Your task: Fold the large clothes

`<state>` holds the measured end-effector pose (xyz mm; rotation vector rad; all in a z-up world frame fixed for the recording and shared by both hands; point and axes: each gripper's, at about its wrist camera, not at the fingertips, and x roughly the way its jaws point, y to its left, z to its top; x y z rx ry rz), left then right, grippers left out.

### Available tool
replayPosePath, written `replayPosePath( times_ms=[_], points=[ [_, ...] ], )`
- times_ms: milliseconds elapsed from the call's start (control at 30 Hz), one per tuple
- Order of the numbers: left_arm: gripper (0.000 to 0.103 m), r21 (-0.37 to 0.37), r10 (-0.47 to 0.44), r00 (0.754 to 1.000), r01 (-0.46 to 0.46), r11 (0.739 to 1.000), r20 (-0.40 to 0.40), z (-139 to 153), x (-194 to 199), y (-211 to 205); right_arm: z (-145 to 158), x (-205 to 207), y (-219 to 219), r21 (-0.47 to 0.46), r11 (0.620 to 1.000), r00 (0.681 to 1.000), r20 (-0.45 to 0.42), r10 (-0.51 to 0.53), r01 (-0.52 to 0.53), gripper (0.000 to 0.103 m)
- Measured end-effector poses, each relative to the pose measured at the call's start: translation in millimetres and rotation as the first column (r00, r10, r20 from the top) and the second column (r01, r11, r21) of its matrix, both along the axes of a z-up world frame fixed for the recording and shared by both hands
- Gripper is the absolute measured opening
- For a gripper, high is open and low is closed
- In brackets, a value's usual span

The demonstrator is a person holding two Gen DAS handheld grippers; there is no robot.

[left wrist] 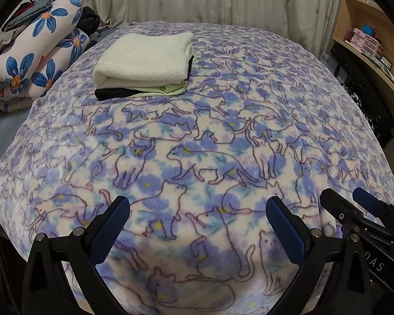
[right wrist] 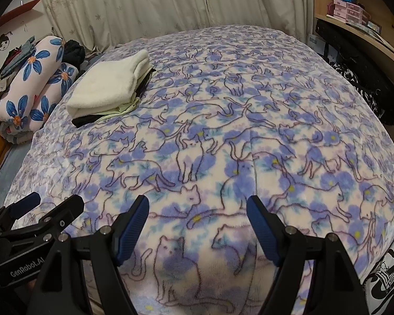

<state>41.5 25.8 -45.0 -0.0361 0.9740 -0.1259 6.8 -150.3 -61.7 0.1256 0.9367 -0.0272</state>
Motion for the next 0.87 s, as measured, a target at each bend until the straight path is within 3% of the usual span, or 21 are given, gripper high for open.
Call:
replayPosePath(
  times_ms=[867],
  points=[
    [0.102, -0.001, 0.008, 1.0, -0.008, 1.0, -0.017, -4.7, 2.4, 1.3, -3.1, 1.1, 2.6, -0.002, 1.0, 1.0, -0.009, -0.001, 0.001, 0.077]
  ],
)
